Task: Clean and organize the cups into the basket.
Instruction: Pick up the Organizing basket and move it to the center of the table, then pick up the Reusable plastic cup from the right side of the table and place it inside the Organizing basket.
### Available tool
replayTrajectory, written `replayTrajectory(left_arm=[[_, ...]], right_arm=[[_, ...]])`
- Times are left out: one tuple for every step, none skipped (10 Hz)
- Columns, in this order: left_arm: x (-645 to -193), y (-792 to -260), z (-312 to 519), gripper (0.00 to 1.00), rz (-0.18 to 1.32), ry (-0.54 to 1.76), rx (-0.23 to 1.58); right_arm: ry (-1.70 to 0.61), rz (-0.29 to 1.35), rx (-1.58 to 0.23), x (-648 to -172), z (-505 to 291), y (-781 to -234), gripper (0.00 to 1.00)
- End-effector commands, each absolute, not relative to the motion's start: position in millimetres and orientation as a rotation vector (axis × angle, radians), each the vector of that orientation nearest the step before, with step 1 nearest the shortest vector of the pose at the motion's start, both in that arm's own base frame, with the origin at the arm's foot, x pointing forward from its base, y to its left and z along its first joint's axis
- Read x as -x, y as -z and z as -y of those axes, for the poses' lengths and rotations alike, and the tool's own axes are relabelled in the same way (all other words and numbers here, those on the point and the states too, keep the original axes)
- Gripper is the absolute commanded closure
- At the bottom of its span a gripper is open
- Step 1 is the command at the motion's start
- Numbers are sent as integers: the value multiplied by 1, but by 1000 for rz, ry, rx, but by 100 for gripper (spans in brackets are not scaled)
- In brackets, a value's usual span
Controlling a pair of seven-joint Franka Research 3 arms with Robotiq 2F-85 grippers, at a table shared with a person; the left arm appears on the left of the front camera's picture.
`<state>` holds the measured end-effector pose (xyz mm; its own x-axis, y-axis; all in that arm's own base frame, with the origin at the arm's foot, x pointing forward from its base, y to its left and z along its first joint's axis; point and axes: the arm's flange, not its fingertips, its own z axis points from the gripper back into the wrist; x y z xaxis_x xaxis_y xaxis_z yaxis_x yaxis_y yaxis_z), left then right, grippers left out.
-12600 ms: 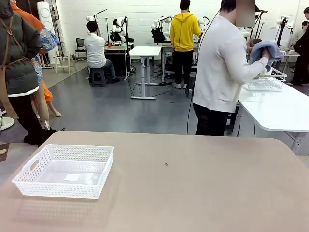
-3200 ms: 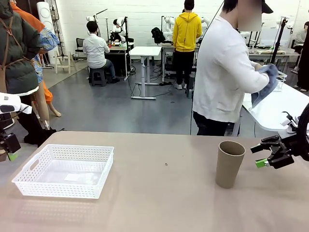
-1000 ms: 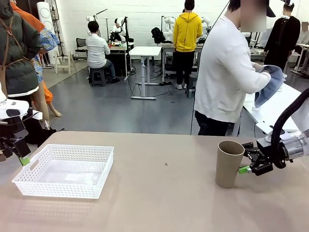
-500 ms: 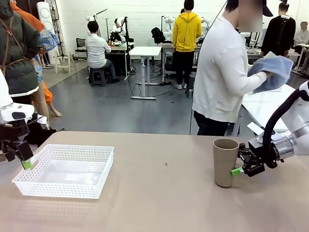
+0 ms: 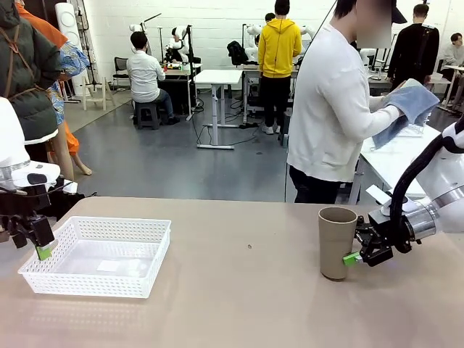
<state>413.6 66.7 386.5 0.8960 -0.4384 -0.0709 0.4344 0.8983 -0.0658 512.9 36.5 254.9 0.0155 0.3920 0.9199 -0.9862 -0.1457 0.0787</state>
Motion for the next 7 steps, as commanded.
replayTrajectory(left_arm=[[-416,-388,-68,0,-113,449,29],[-416,-388,-66,0,-120,447,24],[-416,-385,-65,0,-131,450,20],[-416,-383,-64,0,-141,449,19],[-416,-381,-63,0,-153,456,24],[-416,-378,-61,0,-159,458,24],[-419,-372,-60,0,-138,425,23]], right_arm=[[-1455,783,-1028,-518,-40,-250,0],[-1459,759,-1045,-517,-43,-248,0],[-1470,730,-1070,-513,-47,-244,0],[-1497,705,-1089,-507,-53,-241,0],[-1514,702,-1094,-504,-56,-241,0],[-1521,702,-1097,-503,-59,-240,0],[-1530,702,-1098,-502,-61,-239,0]])
